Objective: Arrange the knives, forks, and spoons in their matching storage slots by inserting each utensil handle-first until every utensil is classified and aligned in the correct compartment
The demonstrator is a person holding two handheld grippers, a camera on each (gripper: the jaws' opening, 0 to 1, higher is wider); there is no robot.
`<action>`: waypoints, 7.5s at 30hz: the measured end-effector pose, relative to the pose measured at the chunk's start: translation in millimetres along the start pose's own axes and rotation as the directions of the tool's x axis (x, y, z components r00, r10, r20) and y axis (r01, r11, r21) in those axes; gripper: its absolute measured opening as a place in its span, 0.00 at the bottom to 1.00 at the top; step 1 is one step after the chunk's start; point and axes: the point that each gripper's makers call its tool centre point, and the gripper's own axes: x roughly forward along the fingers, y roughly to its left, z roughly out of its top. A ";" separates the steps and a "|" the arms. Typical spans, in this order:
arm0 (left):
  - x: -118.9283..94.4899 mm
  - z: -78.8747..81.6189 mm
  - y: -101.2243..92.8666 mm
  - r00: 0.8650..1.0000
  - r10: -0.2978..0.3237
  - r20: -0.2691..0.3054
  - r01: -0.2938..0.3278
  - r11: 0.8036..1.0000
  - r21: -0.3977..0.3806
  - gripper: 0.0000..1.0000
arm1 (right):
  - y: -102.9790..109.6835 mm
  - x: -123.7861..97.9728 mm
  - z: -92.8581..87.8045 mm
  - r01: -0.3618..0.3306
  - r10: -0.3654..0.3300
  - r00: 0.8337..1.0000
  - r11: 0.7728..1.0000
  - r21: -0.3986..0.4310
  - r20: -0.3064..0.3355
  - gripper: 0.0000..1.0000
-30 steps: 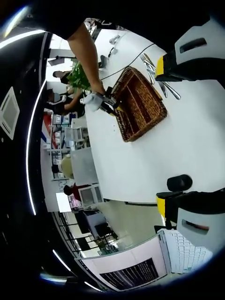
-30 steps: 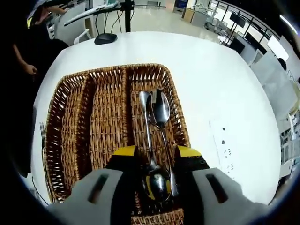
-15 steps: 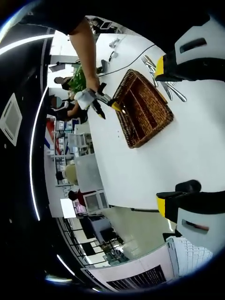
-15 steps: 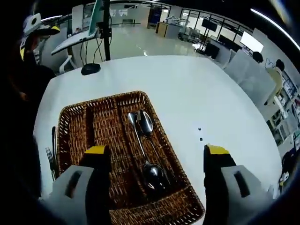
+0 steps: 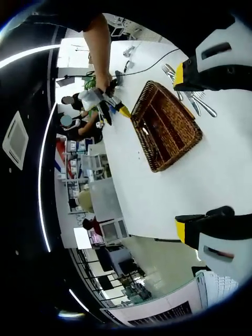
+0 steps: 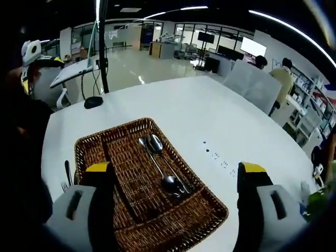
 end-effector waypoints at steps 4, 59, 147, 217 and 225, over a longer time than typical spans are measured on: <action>2.8 1.1 -8.1 1.000 -0.006 0.002 0.006 1.000 0.005 1.00 | 0.3 -22.3 3.4 0.020 -0.020 1.000 0.999 0.036 0.009 1.00; 0.3 17.3 -69.1 0.999 -0.029 0.042 0.026 0.997 0.068 1.00 | 58.7 -242.5 -74.2 0.201 -0.236 0.964 0.949 0.244 0.123 1.00; 10.4 -17.2 -34.9 0.974 -0.226 -0.011 0.226 0.971 0.078 1.00 | 233.9 -89.1 -108.3 -0.341 0.327 0.940 0.893 -0.293 -0.096 0.59; -29.4 -3.9 -32.2 1.000 -0.014 -0.023 0.016 0.996 0.093 1.00 | 271.0 -33.2 -178.4 -0.626 0.518 0.777 0.693 -0.356 -0.358 0.02; -26.2 -2.1 -33.7 1.000 -0.018 -0.024 0.020 0.995 0.097 1.00 | 267.5 -32.9 -178.8 -0.611 0.477 0.779 0.723 -0.322 -0.406 0.00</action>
